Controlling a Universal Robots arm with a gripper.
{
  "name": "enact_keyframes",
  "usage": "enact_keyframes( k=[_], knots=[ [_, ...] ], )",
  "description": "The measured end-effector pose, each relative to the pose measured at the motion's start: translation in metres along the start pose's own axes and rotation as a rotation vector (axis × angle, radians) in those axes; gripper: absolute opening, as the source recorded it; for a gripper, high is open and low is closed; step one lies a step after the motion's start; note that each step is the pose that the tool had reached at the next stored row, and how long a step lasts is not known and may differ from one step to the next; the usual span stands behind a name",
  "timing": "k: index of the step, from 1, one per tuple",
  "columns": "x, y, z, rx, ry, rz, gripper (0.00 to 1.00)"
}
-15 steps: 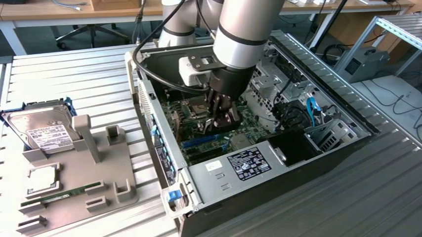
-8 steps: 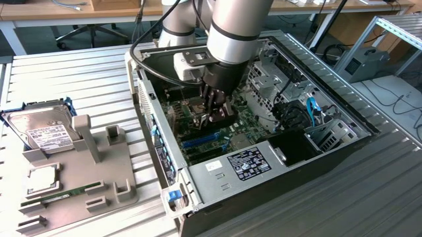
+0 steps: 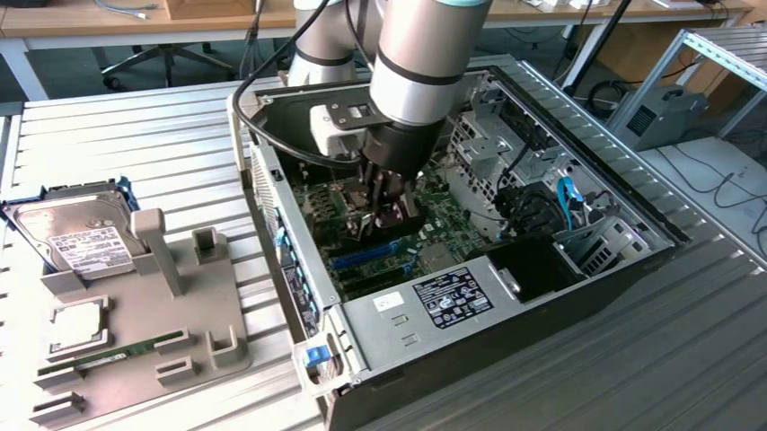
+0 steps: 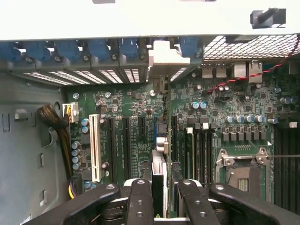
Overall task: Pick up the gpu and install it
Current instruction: 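Insert the gpu into the slot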
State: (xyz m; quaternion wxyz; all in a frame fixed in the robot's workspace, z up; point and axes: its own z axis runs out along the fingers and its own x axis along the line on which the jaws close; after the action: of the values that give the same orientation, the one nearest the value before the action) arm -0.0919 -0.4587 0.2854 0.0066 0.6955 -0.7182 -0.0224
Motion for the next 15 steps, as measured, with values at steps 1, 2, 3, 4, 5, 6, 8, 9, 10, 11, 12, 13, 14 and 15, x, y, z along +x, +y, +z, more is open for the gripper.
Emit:
enact_keyframes(
  k=[1, 2, 3, 4, 5, 6, 8, 9, 10, 11, 12, 13, 14, 15],
  knots=[
    [0.0, 0.0004, 0.0017, -0.0001, 0.0001, 0.0, 0.26],
    [0.0, 0.0005, 0.0036, 0.0, 0.0001, 0.0, 0.26],
    [0.0, 0.0011, 0.0063, 0.0, 0.0001, 0.0, 0.26],
    [0.0, 0.0012, 0.0073, 0.0, 0.0001, 0.0, 0.26],
    [0.0, 0.0012, 0.0081, 0.0, 0.0001, 0.0, 0.26],
    [0.0, 0.0015, 0.0087, -0.0001, 0.0001, 0.0, 0.26],
    [0.001, 0.0018, 0.0095, 0.0, 0.0005, 0.0, 0.26],
    [0.001, 0.0019, 0.01, 0.0, 0.0003, 0.0, 0.26],
    [0.002, 0.0023, 0.0105, 0.0, 0.0003, 0.0, 0.26],
    [0.003, 0.0028, 0.0109, 0.0, 0.0002, 0.0, 0.26],
    [0.004, 0.0029, 0.0112, -0.0001, 0.0003, 0.0, 0.26],
    [0.004, 0.0029, 0.0116, 0.0, 0.0003, 0.0, 0.26],
    [0.004, 0.0029, 0.0121, 0.0, 0.0002, 0.0, 0.26],
    [0.004, 0.0029, 0.0125, 0.0, 0.0002, 0.0, 0.26]
  ],
)
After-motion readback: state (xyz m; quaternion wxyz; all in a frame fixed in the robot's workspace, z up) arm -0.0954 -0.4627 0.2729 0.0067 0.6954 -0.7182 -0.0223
